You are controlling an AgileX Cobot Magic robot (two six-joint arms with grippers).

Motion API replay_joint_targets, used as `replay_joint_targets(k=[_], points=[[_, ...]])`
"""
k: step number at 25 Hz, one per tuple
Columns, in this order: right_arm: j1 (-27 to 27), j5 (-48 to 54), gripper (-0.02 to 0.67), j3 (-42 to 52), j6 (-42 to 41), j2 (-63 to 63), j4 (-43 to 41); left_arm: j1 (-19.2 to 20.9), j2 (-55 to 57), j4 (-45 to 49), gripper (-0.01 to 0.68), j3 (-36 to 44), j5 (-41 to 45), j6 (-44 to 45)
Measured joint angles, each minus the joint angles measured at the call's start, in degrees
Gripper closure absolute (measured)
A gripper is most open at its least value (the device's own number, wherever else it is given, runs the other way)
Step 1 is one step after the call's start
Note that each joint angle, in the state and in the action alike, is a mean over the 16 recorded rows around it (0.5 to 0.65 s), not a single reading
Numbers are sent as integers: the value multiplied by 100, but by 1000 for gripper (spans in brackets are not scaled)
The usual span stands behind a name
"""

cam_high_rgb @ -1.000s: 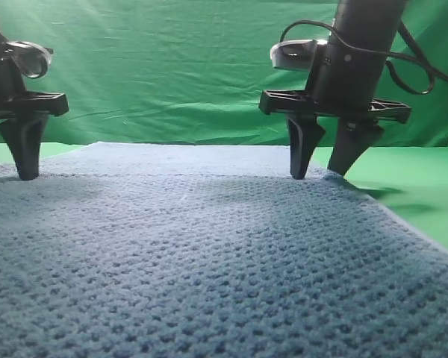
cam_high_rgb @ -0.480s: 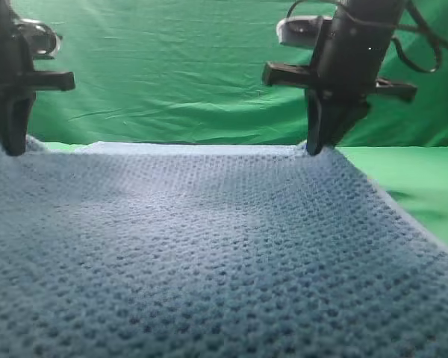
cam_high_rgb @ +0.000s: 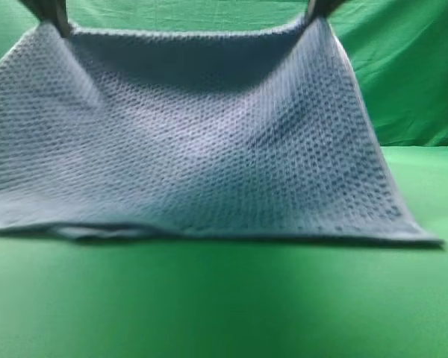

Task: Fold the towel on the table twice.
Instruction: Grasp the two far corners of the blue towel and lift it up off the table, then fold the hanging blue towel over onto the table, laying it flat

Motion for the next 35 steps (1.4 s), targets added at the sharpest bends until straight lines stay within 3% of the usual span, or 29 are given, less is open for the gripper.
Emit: replay_joint_targets(k=[8,17,35], points=[[-63,0,649,-1602,-40,329,-290,0,-13,-899,673,-891,-795,582],[-188,141,649,-2918,-48,905,-460,0,-13,-1549,673,-1302,-1620,1095],[-245,1738,649,-3219,-307,642,-456,0,-125,-1570,673,-1388,-783,1047]])
